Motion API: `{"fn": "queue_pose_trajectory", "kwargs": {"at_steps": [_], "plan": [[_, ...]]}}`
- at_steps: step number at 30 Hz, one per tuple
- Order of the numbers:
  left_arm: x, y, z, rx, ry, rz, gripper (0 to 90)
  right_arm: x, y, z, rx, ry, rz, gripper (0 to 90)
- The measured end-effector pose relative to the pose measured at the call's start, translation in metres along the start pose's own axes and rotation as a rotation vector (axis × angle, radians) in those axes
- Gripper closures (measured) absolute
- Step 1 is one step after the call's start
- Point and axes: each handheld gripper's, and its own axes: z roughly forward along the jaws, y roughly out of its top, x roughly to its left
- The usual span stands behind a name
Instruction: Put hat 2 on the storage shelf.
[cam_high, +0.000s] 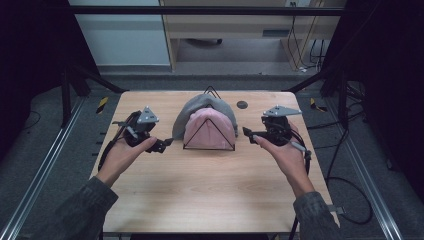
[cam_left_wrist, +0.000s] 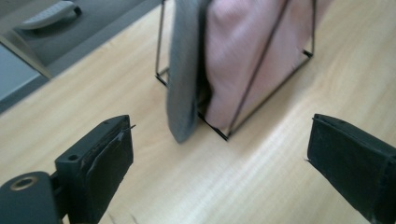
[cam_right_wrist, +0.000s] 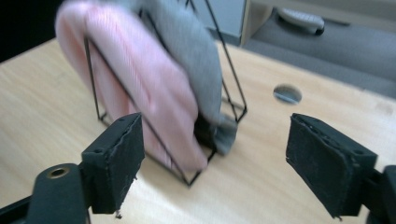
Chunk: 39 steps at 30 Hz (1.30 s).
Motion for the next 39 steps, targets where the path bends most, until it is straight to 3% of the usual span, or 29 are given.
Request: {"fn": "queue_pose_trajectory", "kwargs": {"at_steps": [4, 7, 12, 20, 31, 39], "plan": [[-0.009, -0.017, 0.001, 0.015, -0.022, 0.000, 5.9, 0.002, -0.023, 0.000, 0.029, 0.007, 0.012, 17.2], [-0.015, -0.029, 0.004, 0.064, -0.023, 0.024, 6.0, 0.004, -0.039, 0.001, 0.055, 0.013, 0.013, 15.9], [-0.021, -0.052, 0.013, 0.133, -0.047, 0.028, 6.0, 0.007, -0.064, 0.004, 0.114, 0.026, 0.035, 13.3], [-0.024, -0.083, 0.025, 0.221, -0.074, 0.007, 6.1, 0.010, -0.096, 0.011, 0.187, 0.047, 0.075, 11.6], [-0.016, -0.113, 0.037, 0.234, -0.058, -0.075, 5.9, 0.007, -0.125, 0.025, 0.254, 0.041, 0.120, 10.1], [-0.016, -0.121, 0.042, 0.263, -0.072, -0.090, 5.5, 0.007, -0.135, 0.034, 0.293, 0.028, 0.127, 8.5]]}}
